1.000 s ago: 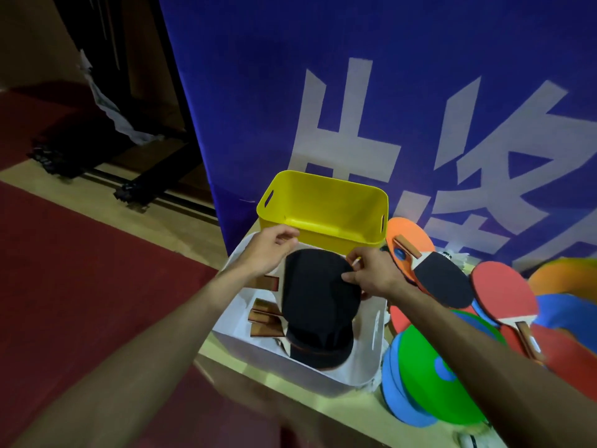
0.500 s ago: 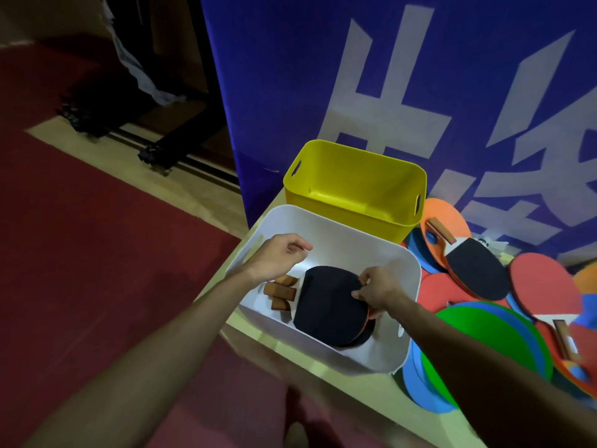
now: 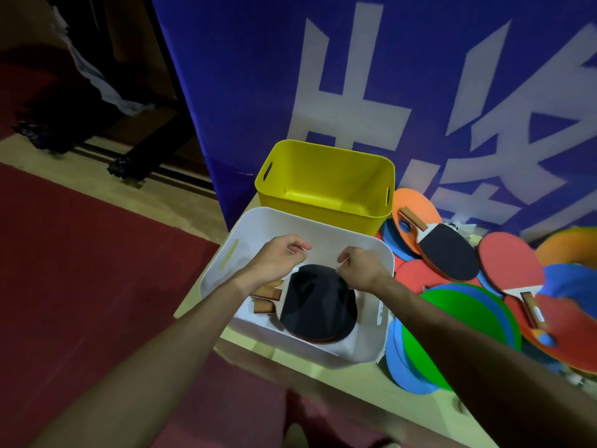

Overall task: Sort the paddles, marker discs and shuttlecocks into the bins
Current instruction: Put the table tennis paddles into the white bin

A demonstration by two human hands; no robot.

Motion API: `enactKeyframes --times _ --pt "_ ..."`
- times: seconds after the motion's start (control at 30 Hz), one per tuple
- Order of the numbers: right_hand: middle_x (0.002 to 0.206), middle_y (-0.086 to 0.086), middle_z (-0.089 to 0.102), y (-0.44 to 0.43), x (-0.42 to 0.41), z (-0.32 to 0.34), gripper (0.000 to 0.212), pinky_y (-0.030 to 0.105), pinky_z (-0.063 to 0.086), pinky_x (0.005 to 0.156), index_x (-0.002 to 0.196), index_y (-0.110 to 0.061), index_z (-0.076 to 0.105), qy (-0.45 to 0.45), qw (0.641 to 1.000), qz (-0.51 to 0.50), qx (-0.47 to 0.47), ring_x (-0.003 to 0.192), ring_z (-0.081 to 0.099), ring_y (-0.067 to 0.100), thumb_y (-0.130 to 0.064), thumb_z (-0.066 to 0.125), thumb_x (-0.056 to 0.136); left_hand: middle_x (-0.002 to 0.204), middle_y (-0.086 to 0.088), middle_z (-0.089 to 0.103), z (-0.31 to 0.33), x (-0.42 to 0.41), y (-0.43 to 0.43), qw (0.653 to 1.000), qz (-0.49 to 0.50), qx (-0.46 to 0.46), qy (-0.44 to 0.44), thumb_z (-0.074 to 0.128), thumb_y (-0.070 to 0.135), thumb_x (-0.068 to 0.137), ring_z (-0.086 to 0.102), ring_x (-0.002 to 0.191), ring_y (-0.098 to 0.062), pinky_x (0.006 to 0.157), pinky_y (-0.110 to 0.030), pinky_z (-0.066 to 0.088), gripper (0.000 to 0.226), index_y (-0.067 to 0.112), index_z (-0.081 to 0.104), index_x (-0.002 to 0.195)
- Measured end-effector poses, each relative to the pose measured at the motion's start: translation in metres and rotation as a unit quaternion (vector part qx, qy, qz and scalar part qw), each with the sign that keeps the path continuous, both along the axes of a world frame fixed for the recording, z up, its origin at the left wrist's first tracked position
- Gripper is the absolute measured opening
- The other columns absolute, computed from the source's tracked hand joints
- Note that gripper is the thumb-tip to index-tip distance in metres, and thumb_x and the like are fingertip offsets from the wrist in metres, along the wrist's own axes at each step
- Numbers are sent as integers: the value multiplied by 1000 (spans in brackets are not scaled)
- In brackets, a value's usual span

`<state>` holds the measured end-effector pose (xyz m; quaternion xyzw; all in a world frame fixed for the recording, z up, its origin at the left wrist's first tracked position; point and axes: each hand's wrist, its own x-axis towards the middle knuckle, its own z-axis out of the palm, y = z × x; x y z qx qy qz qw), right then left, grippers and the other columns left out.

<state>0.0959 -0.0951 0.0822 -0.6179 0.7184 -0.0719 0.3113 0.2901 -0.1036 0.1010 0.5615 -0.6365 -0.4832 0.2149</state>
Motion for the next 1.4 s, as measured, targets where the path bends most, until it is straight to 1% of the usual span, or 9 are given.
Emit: enactKeyframes --times 0.2,0.33,0.47,0.67,0.83,1.07,1.17,1.27,1.4 --pt "95 12 70 12 -27 24 25 45 54 83 106 -12 66 -102 991 -18 -88 88 68 30 -11 53 85 105 -6 66 13 -35 -1 999 -12 -23 30 55 17 91 62 100 -19 90 -31 48 19 25 64 106" --pt "84 8 68 23 -58 41 21 43 59 70 105 -13 63 -149 981 -50 -116 75 71 28 -10 50 89 99 -7 67 21 -67 -3 996 -5 -41 80 56 12 90 63 98 -23 91 -31 48 18 23 66 102" --pt "91 7 71 34 -105 44 23 42 58 77 106 -14 66 -135 976 -105 -134 83 70 24 -12 54 87 94 -4 66 27 -101 -5 993 -17 -52 103 59 13 90 65 95 -23 89 -28 48 16 27 65 96" --pt "86 8 71 56 -183 28 20 44 59 69 92 -28 61 -159 967 -166 -113 78 71 26 -11 53 86 93 -1 65 28 -160 -7 991 -52 -54 110 58 12 90 66 92 -23 86 -29 49 18 27 66 95" --pt "86 3 66 72 -236 16 19 38 59 65 102 -15 62 -184 952 -222 -100 80 68 26 -6 51 89 90 -4 64 28 -212 -4 992 -84 -47 81 57 8 91 64 93 -34 87 -39 50 15 18 65 99" --pt "66 -3 66 82 -314 -17 15 41 59 64 93 -23 65 -214 938 -261 -85 66 68 22 -12 59 84 96 -11 70 22 -278 -13 993 -112 -42 11 59 15 90 65 92 -34 85 -46 51 20 34 63 87" --pt "70 -1 68 81 -337 -24 16 37 58 63 99 -18 64 -228 935 -263 -71 66 66 18 -10 60 85 93 -7 70 11 -300 -21 993 -112 -38 -18 59 19 86 66 89 -34 85 -50 53 18 37 64 86" --pt "78 3 67 75 -354 -29 19 34 53 61 104 -13 62 -239 934 -259 -55 70 65 20 -7 57 87 95 0 70 -1 -317 -31 991 -120 -32 -48 57 17 89 67 90 -23 86 -43 53 22 37 64 87" --pt "73 -1 64 65 -375 -40 20 36 51 67 104 -11 64 -236 934 -262 -53 71 64 24 -7 56 87 91 -1 68 -9 -336 -50 989 -114 -30 -86 55 11 89 63 88 -19 79 -32 50 21 30 64 91"
